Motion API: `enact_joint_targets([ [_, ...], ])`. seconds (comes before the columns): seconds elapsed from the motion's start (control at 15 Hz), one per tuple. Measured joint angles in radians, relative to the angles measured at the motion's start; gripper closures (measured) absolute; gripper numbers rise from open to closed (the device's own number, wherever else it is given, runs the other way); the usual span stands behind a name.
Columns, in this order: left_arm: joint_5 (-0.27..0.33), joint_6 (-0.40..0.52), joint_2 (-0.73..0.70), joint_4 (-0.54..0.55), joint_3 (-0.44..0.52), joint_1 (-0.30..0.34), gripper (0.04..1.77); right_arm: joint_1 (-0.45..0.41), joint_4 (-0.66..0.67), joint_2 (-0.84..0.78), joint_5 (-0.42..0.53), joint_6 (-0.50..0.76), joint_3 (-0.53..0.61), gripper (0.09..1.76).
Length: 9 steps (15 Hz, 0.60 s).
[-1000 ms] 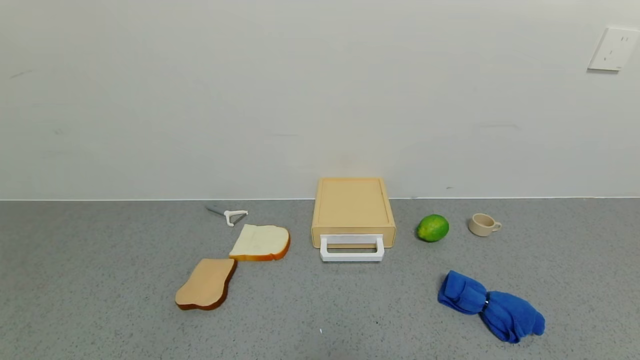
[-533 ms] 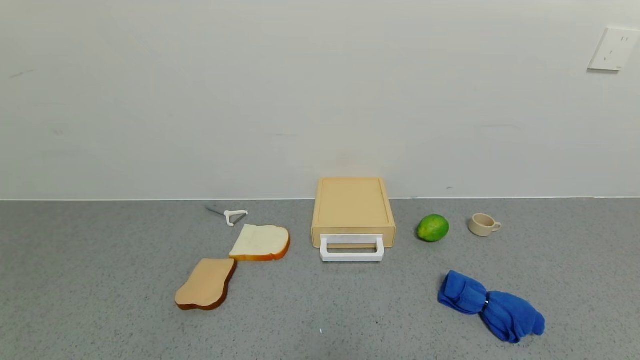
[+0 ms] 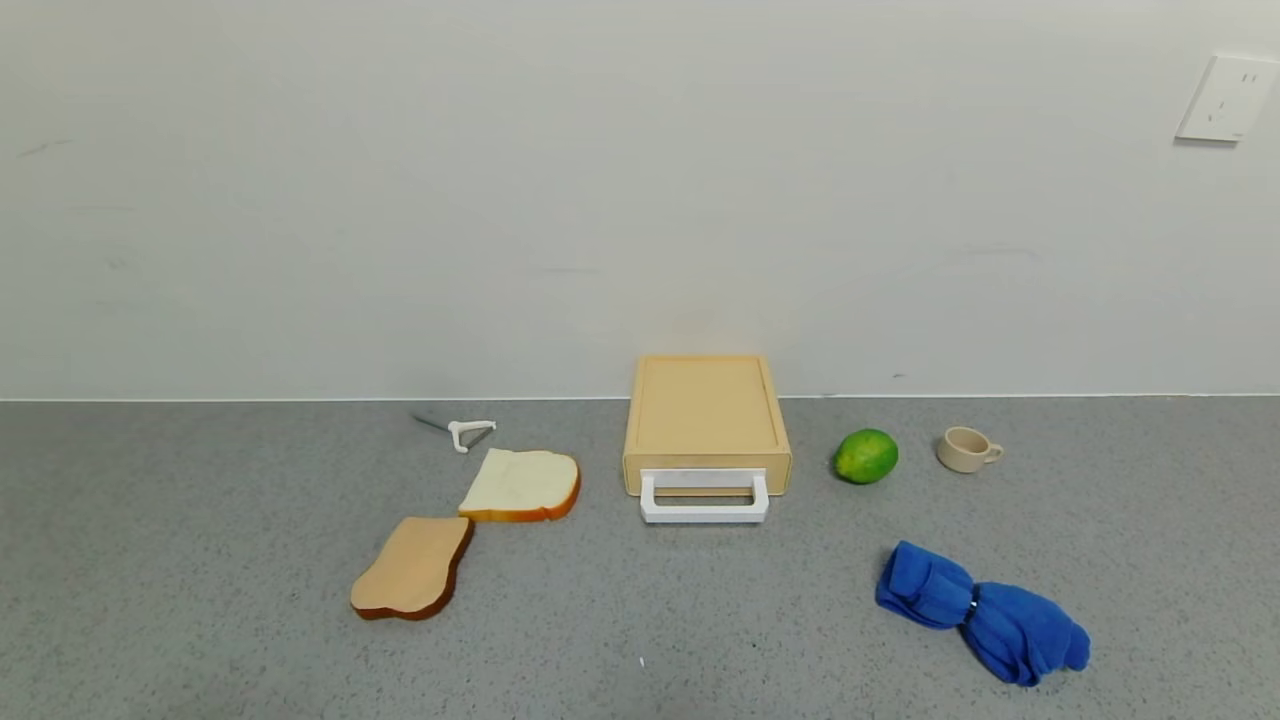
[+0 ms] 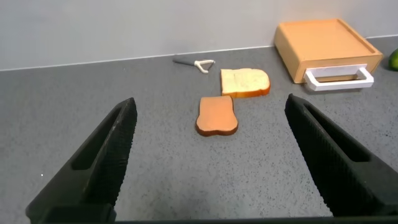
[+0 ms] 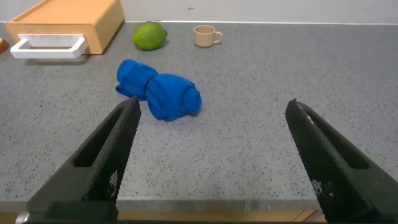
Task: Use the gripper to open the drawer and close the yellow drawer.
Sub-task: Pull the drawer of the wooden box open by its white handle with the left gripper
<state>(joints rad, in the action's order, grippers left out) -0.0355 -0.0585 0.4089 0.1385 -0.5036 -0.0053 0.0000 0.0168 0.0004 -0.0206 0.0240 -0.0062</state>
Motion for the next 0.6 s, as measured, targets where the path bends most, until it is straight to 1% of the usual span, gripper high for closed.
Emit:
enact_joint_targets([
  [0.2, -0.003, 0.006, 0.28, 0.102, -0.237, 0.001, 0.09, 0.0, 0.0, 0.0, 0.0, 0.0, 0.0, 0.14],
  [0.33, -0.006, 0.031, 0.487, 0.194, -0.425, -0.013, 0.09, 0.0, 0.0, 0.0, 0.0, 0.0, 0.0, 0.14],
  [0.6, -0.04, 0.115, 0.879, 0.386, -0.829, -0.094, 0.09, 0.0, 0.0, 0.0, 0.0, 0.0, 0.0, 0.14],
])
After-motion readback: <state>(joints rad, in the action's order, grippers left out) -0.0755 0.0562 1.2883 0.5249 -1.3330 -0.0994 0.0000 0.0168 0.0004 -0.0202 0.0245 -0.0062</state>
